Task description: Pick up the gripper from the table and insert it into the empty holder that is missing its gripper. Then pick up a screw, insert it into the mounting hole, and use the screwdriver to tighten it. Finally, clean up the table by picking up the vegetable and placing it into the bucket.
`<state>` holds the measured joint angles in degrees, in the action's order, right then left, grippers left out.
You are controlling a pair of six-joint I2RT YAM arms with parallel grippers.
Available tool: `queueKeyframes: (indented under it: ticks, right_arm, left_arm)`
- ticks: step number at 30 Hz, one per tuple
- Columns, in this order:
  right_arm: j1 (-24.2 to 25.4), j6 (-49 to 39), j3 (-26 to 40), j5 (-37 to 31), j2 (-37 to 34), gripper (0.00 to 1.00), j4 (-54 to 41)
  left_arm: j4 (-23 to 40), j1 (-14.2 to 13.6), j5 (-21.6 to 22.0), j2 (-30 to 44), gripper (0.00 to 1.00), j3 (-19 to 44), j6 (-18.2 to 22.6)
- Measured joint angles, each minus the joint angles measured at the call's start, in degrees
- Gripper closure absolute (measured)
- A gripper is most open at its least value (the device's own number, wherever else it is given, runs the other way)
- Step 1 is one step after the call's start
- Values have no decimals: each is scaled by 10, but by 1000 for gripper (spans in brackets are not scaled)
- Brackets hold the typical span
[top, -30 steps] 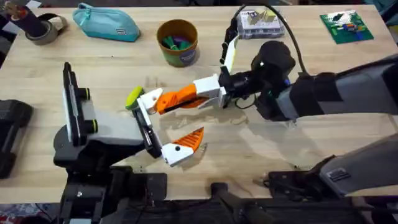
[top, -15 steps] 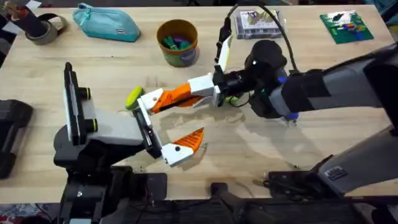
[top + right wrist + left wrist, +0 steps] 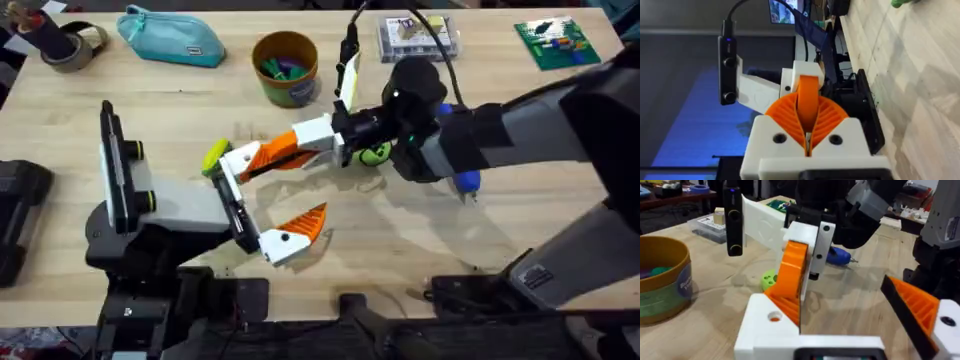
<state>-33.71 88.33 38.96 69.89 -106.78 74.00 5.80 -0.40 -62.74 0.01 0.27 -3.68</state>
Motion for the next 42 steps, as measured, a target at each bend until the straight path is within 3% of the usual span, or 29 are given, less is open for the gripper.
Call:
queueKeyframes:
  ticks: [21, 23, 28, 29, 42]
  right_arm:
    - [0, 1, 1, 1, 0, 968, -1]
    - [0, 4, 1, 1, 0, 818, -4]
    - [-11, 6, 2, 1, -1, 73, -3]
    - [-12, 7, 2, 2, -1, 24, -3]
    - [-12, 13, 2, 3, -1, 5, -3]
  left_arm:
    - [0, 0, 0, 0, 13, 0, 0]
    - [0, 0, 0, 0, 13, 0, 0]
    - [1, -1, -5, 0, 13, 0, 0]
    - [0, -1, -5, 0, 13, 0, 0]
    - [1, -1, -7, 0, 13, 0, 0]
